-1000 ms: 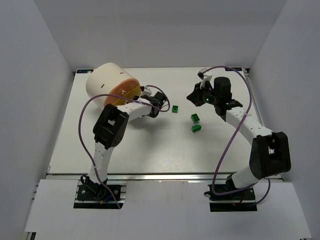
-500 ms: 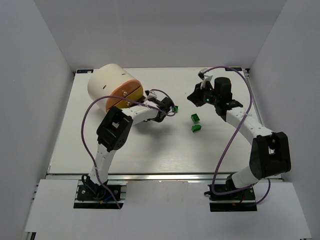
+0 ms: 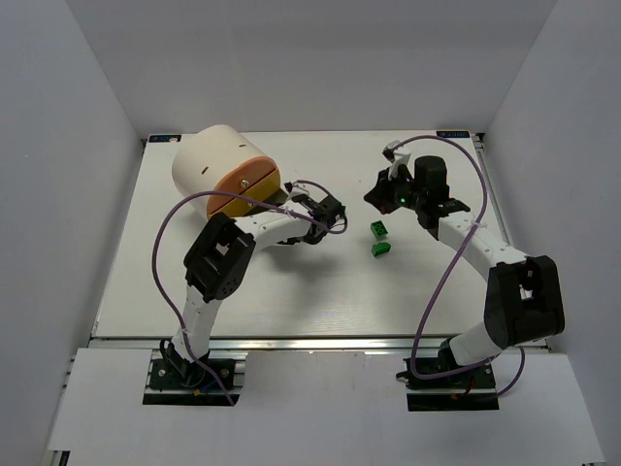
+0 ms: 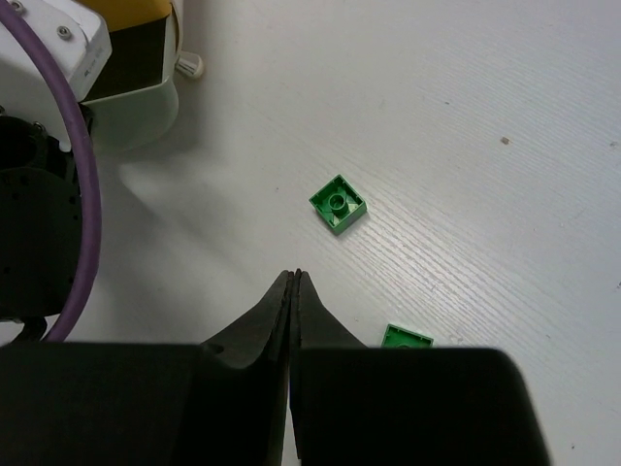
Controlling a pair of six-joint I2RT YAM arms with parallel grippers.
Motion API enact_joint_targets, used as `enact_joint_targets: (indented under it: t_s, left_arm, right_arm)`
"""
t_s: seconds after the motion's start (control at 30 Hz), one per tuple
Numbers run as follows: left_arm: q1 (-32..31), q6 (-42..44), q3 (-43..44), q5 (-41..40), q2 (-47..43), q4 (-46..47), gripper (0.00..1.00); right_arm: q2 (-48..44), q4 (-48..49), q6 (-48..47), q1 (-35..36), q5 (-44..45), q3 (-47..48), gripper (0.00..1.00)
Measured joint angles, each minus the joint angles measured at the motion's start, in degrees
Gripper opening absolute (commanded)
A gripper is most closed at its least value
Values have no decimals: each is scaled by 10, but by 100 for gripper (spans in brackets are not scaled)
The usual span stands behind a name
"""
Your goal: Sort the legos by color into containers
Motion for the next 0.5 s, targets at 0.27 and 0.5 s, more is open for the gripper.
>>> enact_joint_targets:
  t_s: [0.27,0.5]
  left_arm:
    - [0,-5,-1,28,-12,0,32]
    - [-3,-5,-2,67,-28,7,73]
  right_arm:
    - [0,-13,-16,-1,-3,-1,16]
    - [5,-47,-59,-3,-18,2,69]
